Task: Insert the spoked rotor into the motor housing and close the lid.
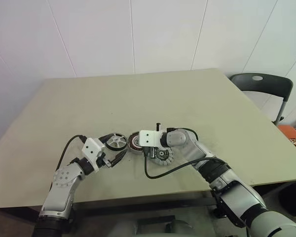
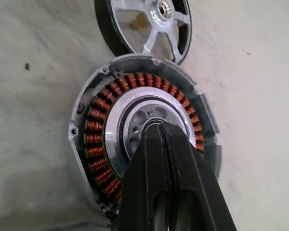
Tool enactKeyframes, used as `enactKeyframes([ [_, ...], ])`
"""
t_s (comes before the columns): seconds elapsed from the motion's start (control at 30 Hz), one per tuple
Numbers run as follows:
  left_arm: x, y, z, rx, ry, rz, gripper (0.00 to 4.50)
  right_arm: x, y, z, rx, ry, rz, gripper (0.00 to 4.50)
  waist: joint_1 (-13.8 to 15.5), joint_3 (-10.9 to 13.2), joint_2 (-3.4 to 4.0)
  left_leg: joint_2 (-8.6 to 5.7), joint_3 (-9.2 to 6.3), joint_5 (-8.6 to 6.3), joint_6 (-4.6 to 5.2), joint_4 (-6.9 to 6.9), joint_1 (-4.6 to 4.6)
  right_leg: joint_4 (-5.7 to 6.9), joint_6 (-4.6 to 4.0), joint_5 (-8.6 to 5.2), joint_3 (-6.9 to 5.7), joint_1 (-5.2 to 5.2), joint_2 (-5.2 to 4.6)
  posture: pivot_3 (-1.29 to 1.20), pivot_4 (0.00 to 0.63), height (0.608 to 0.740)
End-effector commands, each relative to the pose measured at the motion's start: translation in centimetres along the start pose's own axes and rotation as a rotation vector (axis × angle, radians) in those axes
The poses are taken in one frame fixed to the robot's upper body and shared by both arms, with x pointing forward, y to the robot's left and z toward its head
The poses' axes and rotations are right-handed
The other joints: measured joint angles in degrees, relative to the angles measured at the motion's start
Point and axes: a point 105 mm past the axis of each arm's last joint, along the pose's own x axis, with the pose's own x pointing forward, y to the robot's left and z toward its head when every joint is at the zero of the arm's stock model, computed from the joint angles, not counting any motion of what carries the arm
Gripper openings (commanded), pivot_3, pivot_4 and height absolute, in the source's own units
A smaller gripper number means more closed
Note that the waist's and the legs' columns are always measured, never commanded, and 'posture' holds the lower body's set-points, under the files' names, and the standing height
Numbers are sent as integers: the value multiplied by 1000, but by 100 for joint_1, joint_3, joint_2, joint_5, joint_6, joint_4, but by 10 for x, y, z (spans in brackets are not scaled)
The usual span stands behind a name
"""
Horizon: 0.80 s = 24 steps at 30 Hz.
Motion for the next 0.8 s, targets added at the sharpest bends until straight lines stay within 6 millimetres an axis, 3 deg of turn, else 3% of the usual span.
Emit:
enactKeyframes([
  [0.03,3,2,12,34,-41,0,4500,-3,31,-19,31,48,165,25,0,-5,-2,-1,0,-3,8,-1,-12,-5,1,1,0,-10,0,0,0,740],
  [0.23,4,2,12,33,-43,-1,4500,-9,32,-14,-21,47,243,25,2,-9,-4,-6,1,-19,15,-12,-56,-12,13,20,3,-57,-3,0,0,740],
  [0.5,3,2,11,31,-42,9,4500,-22,47,-24,-111,86,374,25,15,-9,-4,-11,1,-23,23,-23,-57,-21,22,13,3,-56,-10,0,0,740],
  [0.8,3,2,11,30,-42,9,4500,-16,28,-15,-116,57,271,25,-1,-10,-6,-15,1,-27,29,-21,-52,-18,25,11,5,-51,-12,0,0,740],
])
